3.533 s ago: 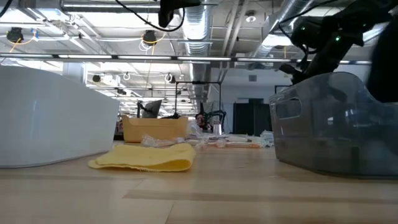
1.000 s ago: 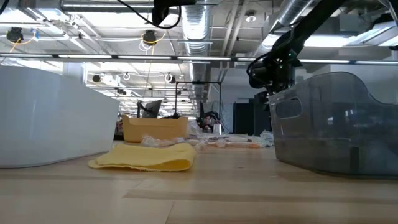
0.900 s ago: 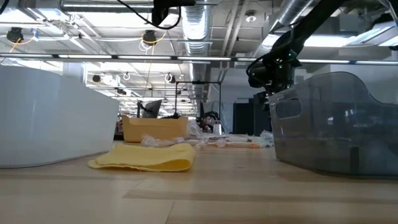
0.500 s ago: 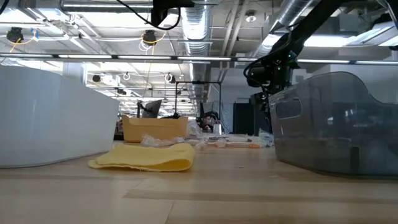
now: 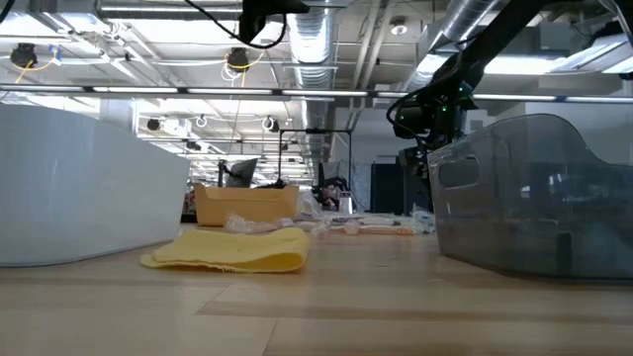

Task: Pick & Place Toothbrushes
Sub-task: Put the blue toothbrush into the black bin

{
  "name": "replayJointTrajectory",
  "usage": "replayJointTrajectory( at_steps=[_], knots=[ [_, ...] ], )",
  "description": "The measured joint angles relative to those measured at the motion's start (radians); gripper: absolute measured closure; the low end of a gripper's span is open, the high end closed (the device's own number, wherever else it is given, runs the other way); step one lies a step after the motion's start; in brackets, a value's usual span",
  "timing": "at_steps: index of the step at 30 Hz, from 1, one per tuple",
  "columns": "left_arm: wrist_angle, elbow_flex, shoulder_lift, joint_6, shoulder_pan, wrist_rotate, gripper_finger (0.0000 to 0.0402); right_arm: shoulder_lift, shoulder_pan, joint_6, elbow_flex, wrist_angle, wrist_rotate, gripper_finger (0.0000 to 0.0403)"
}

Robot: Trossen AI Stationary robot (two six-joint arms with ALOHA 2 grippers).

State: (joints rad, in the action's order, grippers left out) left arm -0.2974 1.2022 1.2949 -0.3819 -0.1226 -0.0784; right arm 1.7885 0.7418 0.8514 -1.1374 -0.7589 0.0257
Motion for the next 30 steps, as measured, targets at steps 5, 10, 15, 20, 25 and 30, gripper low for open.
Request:
replayJointTrajectory(
  at_steps=[5,10,15,20,25,30],
  knots=[
    [-0.001,0.000,0.000,0.000,0.000,0.000,0.0294,0.000,0.000,-0.030,0.000,-0.003,0.000,0.0282],
    [-0.002,0.000,0.000,0.000,0.000,0.000,0.0294,0.000,0.000,-0.038,0.000,-0.008,0.000,0.0282],
    [-0.002,0.000,0.000,0.000,0.000,0.000,0.0294,0.000,0.000,-0.041,0.000,-0.022,0.003,0.0282],
    [-0.002,0.000,0.000,0.001,0.000,0.000,0.0294,0.000,-0.001,-0.041,0.000,-0.021,0.003,0.0282],
    [-0.002,0.000,0.000,0.001,0.000,0.002,0.0294,0.000,-0.001,-0.043,0.000,-0.028,0.029,0.0282],
    [-0.003,0.000,0.000,0.001,0.000,0.002,0.0294,0.000,-0.008,-0.063,0.001,-0.045,0.041,0.0282]
  ],
)
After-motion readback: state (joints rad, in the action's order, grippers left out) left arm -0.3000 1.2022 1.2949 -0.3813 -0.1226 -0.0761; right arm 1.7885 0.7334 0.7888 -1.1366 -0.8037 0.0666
